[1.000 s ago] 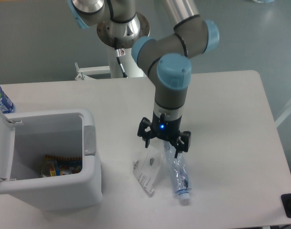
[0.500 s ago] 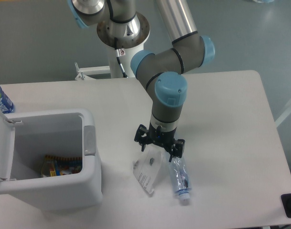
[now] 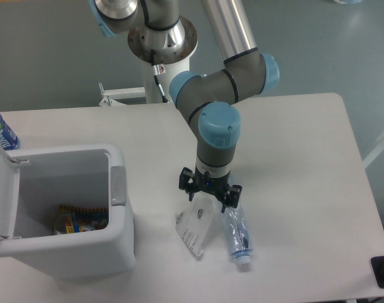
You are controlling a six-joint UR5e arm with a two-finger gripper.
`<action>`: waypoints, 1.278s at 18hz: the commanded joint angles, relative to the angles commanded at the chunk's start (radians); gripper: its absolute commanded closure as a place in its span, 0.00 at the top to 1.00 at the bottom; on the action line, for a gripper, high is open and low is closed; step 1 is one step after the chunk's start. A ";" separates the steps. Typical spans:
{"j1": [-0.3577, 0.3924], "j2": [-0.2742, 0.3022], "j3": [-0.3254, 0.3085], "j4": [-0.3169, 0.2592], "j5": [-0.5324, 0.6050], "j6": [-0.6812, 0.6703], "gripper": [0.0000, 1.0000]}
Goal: Place the trash in the trash can
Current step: 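Descend onto the crumpled clear wrapper and close the gripper on it, then lift the wrapper and carry it over the white trash bin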
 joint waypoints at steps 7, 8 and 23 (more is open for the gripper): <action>-0.003 0.000 -0.005 0.000 0.014 0.000 0.52; -0.005 0.002 -0.008 0.000 0.020 -0.002 0.40; -0.018 0.049 0.014 -0.006 -0.029 -0.041 0.00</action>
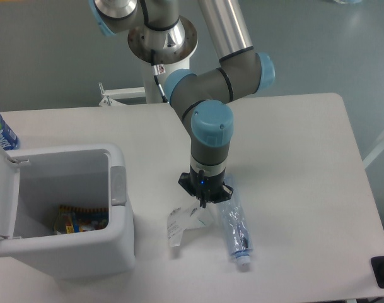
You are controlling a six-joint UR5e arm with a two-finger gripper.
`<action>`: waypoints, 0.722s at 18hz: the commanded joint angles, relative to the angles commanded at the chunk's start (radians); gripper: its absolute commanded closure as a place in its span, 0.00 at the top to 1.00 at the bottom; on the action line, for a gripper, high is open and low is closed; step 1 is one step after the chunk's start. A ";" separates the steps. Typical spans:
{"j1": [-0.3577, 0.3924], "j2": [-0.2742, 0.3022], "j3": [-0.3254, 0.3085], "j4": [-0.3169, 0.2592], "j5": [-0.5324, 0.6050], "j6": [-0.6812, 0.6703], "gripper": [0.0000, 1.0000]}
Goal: Place the trash in the trash can
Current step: 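Lift the wrapper and carry it over the white trash bin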
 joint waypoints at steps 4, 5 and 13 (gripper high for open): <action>0.044 0.064 0.034 -0.002 -0.098 -0.003 0.00; 0.066 0.090 0.061 -0.003 -0.156 -0.023 0.00; 0.155 0.132 0.293 -0.008 -0.439 -0.351 0.00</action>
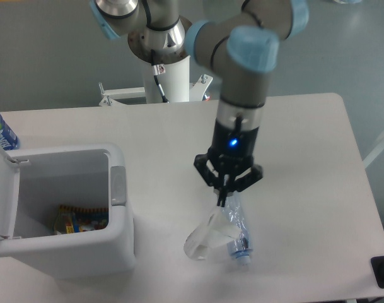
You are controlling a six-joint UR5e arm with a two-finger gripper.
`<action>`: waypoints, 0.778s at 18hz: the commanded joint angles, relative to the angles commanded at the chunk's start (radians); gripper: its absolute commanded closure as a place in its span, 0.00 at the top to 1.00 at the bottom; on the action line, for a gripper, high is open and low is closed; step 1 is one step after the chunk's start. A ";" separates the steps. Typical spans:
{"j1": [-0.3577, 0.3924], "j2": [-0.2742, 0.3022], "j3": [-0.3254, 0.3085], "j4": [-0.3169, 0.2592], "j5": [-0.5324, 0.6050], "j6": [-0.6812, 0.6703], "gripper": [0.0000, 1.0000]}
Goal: Place the trash in the trash can
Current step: 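Lift the wrapper and carry it over the white trash bin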
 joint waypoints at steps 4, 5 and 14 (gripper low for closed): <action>-0.020 0.086 -0.003 -0.002 -0.083 -0.112 0.00; -0.032 0.106 -0.007 -0.002 -0.094 -0.131 0.00; -0.184 0.244 -0.197 0.000 -0.123 -0.174 0.00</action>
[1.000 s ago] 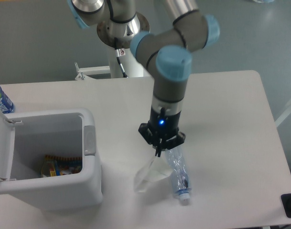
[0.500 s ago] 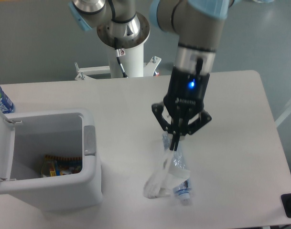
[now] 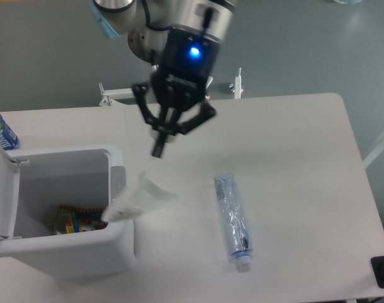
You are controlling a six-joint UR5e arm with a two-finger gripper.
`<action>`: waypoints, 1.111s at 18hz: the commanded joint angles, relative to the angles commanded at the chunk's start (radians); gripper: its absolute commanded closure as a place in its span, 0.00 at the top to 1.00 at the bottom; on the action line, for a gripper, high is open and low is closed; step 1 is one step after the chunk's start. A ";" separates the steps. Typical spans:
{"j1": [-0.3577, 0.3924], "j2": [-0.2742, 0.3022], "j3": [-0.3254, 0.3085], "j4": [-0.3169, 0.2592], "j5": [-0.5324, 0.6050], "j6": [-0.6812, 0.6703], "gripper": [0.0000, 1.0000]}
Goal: Place the trash in the trash can
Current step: 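Lift the wrapper and carry it over the white trash bin, then open the gripper to drop the wrapper into the bin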
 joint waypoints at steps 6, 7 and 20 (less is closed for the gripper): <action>-0.054 -0.003 -0.049 0.011 0.002 0.032 0.20; -0.055 -0.003 -0.052 0.012 0.002 0.038 0.46; -0.002 -0.133 0.112 0.006 0.136 0.011 1.00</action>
